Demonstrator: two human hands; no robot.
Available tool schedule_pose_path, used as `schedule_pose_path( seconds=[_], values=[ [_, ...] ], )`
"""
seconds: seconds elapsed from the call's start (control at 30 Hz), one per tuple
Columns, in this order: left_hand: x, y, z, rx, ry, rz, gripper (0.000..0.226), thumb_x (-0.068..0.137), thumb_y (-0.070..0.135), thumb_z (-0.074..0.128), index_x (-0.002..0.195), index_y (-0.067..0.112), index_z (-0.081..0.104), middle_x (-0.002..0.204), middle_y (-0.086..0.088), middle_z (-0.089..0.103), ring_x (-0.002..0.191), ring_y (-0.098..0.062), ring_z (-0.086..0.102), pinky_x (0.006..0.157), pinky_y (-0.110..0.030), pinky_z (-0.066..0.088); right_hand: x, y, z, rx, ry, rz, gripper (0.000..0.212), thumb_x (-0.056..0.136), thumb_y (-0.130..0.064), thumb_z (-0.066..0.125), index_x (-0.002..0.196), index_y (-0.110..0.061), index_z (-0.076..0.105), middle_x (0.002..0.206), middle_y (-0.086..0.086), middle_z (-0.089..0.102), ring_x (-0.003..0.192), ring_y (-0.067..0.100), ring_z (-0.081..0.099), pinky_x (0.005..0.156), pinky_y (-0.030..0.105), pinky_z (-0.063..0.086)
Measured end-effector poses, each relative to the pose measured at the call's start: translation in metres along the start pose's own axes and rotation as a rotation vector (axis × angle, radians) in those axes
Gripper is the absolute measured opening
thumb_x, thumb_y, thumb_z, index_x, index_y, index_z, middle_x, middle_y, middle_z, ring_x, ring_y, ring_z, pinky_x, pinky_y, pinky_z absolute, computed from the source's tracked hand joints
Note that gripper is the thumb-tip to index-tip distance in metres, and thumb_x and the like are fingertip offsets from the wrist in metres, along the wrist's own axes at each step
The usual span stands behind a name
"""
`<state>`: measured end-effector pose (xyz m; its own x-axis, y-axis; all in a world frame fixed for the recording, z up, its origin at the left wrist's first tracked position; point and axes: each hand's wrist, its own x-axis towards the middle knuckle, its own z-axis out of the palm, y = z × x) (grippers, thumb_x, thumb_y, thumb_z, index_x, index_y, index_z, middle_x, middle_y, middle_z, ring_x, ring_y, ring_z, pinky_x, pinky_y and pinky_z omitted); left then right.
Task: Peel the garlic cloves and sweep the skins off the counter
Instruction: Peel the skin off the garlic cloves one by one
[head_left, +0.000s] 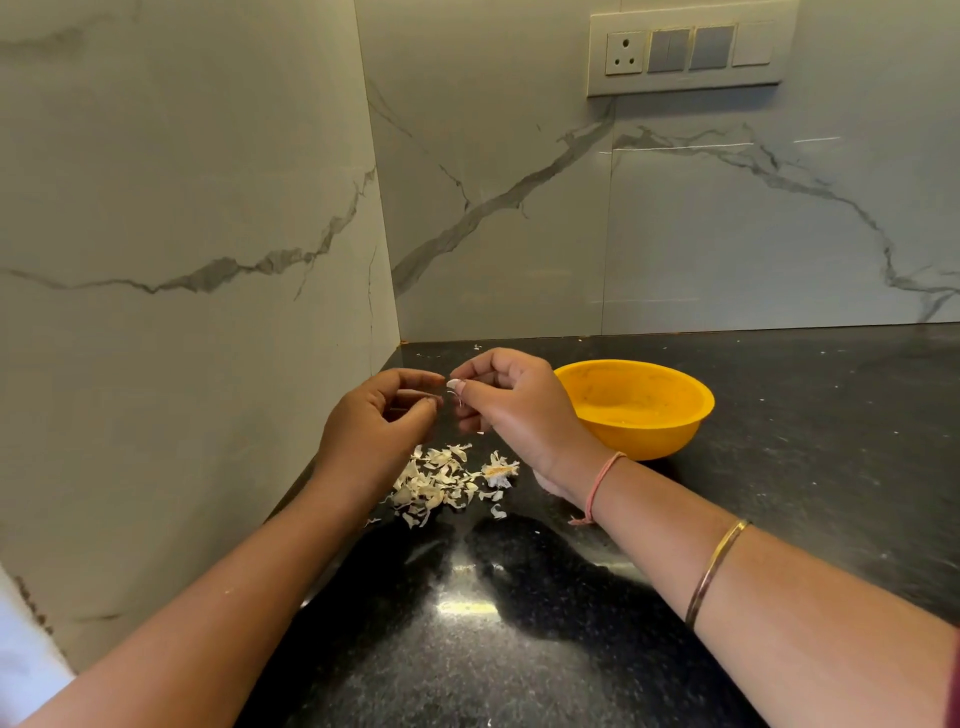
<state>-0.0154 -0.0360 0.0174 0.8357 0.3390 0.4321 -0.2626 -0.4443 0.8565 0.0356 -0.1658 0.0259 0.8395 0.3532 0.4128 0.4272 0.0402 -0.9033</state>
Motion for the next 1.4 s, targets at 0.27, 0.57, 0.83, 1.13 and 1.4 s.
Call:
schedule_pose_path(
  seconds=[0.27, 0.57, 0.83, 1.13, 1.4],
  values=[
    [0.0003, -0.0012, -0.0004, 0.296, -0.008, 0.211, 0.017, 0.090, 0.018, 0.059, 0.101, 0.024, 0.071, 0.083, 0.012, 0.067, 0.073, -0.001, 0.061, 0.061, -0.009, 0.045, -0.0007, -0.0019, -0.0010, 0.100, -0.070, 0.115, 0.004, 0.086, -0.002, 0.061, 0.085, -0.004, 0.059, 0.071, 0.009, 0.063, 0.054, 0.008, 0.059, 0.054, 0.022, 0.052],
    [0.0000, -0.0041, -0.0035, 0.589, -0.060, 0.449, 0.020, 0.090, 0.025, 0.054, 0.093, 0.014, 0.071, 0.074, 0.004, 0.058, 0.067, -0.012, 0.051, 0.058, -0.025, 0.038, 0.0000, -0.0039, -0.0023, 0.055, -0.110, 0.197, 0.014, 0.082, 0.002, 0.058, 0.072, -0.007, 0.055, 0.059, 0.005, 0.059, 0.047, 0.011, 0.054, 0.048, 0.024, 0.047],
    [-0.0006, -0.0031, -0.0073, 0.629, -0.095, 0.429, 0.028, 0.077, 0.032, 0.047, 0.074, 0.016, 0.070, 0.060, 0.012, 0.052, 0.058, -0.005, 0.049, 0.050, -0.024, 0.033, -0.0015, -0.0029, -0.0025, 0.025, -0.176, 0.237, 0.017, 0.083, 0.001, 0.058, 0.069, -0.008, 0.053, 0.052, 0.003, 0.057, 0.046, 0.012, 0.052, 0.046, 0.023, 0.046],
    [-0.0010, -0.0022, -0.0058, 0.590, -0.077, 0.293, 0.026, 0.081, 0.029, 0.055, 0.066, 0.013, 0.068, 0.057, 0.000, 0.060, 0.057, -0.013, 0.052, 0.052, -0.029, 0.037, -0.0013, -0.0006, 0.0003, -0.011, -0.177, 0.207, 0.017, 0.082, 0.001, 0.058, 0.069, -0.009, 0.053, 0.056, 0.005, 0.056, 0.045, 0.012, 0.053, 0.048, 0.023, 0.045],
    [-0.0008, -0.0022, -0.0005, 0.488, -0.036, 0.199, 0.023, 0.086, 0.019, 0.055, 0.065, 0.013, 0.063, 0.049, 0.006, 0.047, 0.048, -0.007, 0.038, 0.049, -0.025, 0.028, -0.0041, -0.0042, 0.0036, 0.013, -0.139, 0.134, 0.016, 0.082, 0.002, 0.060, 0.070, -0.007, 0.054, 0.055, 0.006, 0.056, 0.042, 0.009, 0.053, 0.043, 0.019, 0.044]
  ],
)
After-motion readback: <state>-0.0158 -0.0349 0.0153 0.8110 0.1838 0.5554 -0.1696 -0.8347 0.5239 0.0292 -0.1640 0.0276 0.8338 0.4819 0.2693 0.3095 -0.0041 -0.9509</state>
